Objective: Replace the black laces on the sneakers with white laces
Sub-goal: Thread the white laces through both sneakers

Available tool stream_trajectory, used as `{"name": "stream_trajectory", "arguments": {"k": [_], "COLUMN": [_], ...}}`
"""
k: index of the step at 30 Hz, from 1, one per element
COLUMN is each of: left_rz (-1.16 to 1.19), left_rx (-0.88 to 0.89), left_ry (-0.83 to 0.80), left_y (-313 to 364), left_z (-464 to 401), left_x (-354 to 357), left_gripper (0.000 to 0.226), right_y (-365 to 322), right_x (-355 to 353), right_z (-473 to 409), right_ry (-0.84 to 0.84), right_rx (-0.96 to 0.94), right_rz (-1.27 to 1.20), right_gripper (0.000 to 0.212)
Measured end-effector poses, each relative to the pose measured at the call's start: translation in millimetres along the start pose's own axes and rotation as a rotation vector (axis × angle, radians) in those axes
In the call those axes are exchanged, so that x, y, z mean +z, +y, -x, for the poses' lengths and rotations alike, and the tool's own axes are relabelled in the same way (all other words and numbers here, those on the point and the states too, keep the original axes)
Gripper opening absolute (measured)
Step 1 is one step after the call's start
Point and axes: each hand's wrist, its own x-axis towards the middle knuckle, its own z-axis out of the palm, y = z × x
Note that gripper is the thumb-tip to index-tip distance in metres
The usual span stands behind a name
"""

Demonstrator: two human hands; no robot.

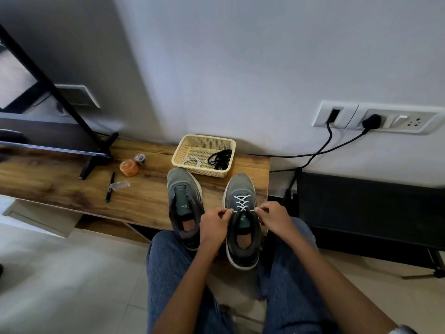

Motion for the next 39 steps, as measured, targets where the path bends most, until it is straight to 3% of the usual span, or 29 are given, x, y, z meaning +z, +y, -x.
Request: {"name": "stream_trajectory", "arguments": {"k": [3,6,12,17,23,30,35,39], "left_rz": [-0.010,-0.126,-0.302,-0.283,-0.380,-0.214,-0.211,-0.206], "left_rx": [0.020,0.068,0.132,0.133,0.170,0.266,0.261,0.265], "left_ry": [-0.019,-0.058,0.030,0.051,-0.024,-0.085,-0.176,-0.176], "left_y": [7.6,9.9,7.9,4.3,-3.9,-1.6,-0.6,1.3], "left_z": [0.4,3.8,12.9,14.5,3.6,1.5,1.2,2.8], "left_x": [3.9,10.4,17.5,20.4,30.7,39.6,38.0,37.9], "left_gripper": [0.025,0.033,0.024,0.026,0.045,0.057,0.070,0.073], "right_y": [-8.4,-13.1,-8.0,-4.1,-16.5,-28.1,-28.1,-26.0], "right_x": [0.4,1.4,5.4,6.5,10.4,25.7,29.1,24.7], "right_z": [0.7,0.5,-0.7,-2.0,-15.2,-37.1,-44.5,-44.5], "right_ry": [-0.002,-0.010,0.014,-0.001,0.157,0.117,0.060,-0.002], "right_rx": [-0.033,-0.078,-0.099,-0.135,-0.149,-0.129,-0.160,-0.218], "right_rz": [-0.031,0.026,0.123,0.111,0.023,0.229,0.303,0.298], "right_gripper": [0.037,0.027,0.012,0.018,0.013,0.021,0.040,0.035]}}
